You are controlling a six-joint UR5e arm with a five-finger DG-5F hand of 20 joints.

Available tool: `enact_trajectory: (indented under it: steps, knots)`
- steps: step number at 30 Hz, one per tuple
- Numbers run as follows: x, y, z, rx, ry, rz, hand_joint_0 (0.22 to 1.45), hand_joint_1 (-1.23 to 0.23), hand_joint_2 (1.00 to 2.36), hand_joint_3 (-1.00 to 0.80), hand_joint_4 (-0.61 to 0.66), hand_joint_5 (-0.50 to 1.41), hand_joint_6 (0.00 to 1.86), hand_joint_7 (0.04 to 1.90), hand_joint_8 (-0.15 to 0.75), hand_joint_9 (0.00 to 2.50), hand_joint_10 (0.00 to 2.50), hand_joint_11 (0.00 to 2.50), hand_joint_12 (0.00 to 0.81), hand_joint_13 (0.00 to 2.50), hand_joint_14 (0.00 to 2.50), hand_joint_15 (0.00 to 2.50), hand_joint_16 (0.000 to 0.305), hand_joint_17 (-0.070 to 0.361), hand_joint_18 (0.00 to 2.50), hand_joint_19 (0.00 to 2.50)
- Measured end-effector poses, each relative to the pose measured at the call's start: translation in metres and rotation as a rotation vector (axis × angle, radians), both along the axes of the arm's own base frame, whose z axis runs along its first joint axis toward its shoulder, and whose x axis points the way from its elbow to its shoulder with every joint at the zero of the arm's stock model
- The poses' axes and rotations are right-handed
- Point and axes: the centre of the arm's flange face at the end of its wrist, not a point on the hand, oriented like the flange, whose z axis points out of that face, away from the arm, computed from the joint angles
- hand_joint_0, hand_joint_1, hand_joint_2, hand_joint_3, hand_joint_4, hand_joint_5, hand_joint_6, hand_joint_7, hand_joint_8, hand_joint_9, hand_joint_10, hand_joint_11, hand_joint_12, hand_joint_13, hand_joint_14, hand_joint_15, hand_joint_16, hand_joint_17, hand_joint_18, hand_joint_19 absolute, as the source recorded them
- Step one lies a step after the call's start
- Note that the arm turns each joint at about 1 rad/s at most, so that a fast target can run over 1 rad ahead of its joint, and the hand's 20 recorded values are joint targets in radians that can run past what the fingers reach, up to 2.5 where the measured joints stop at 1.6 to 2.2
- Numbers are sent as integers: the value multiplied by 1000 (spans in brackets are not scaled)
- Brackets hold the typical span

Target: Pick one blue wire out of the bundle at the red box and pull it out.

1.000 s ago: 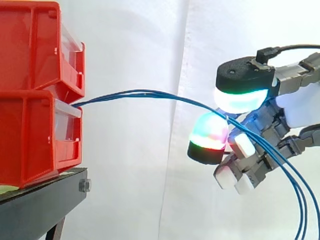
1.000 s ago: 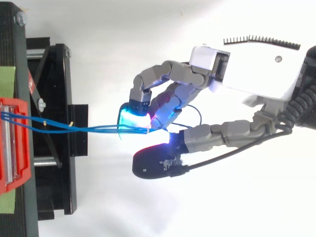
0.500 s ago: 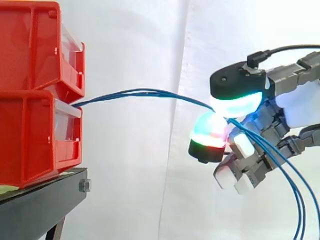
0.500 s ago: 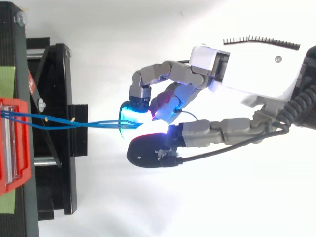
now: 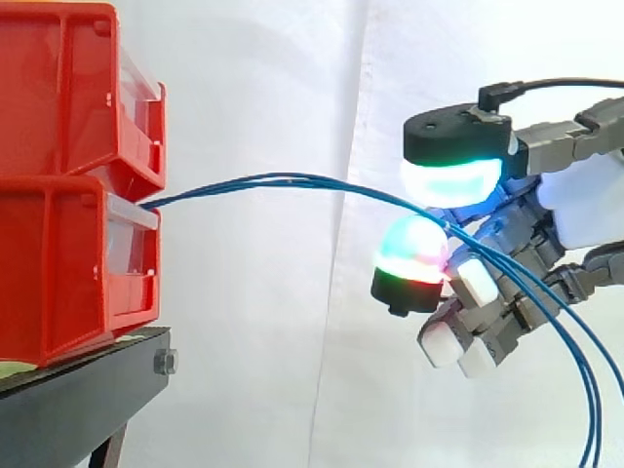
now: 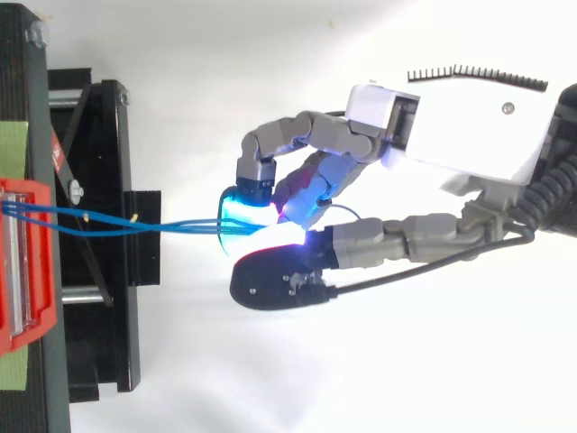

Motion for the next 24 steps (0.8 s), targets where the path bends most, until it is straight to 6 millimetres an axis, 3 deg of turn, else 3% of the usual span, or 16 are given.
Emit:
enact_trajectory:
  steps: [4, 8, 16, 19, 20, 24]
  knots:
    - [0, 0, 0, 0, -1, 0, 639, -573, 1014, -126, 296, -53, 501, 1293, 254, 1096, 23, 585, 377, 729, 19, 449, 63, 142, 488, 585]
    - [0, 0, 0, 0, -1, 0, 655, -738, 1011, -71, 325, -72, 533, 1223, 262, 1100, 24, 636, 384, 746, 19, 449, 64, 144, 514, 573]
    - [0, 0, 0, 0, -1, 0, 674, -778, 1013, -144, 386, -79, 558, 1194, 250, 1106, 26, 665, 371, 737, 19, 459, 61, 137, 505, 581]
    - [0, 0, 0, 0, -2, 0, 669, -721, 1010, -122, 412, -62, 500, 1288, 248, 1138, 23, 631, 380, 750, 21, 456, 63, 142, 516, 586]
    - [0, 0, 0, 0, -2, 0, 623, -625, 1004, -145, 448, -52, 503, 1185, 262, 1172, 21, 576, 406, 774, 18, 442, 70, 158, 550, 585]
    - [0, 0, 0, 0, -2, 0, 583, -491, 1002, -196, 452, -44, 504, 1007, 263, 1153, 18, 439, 416, 768, 18, 401, 75, 169, 561, 567]
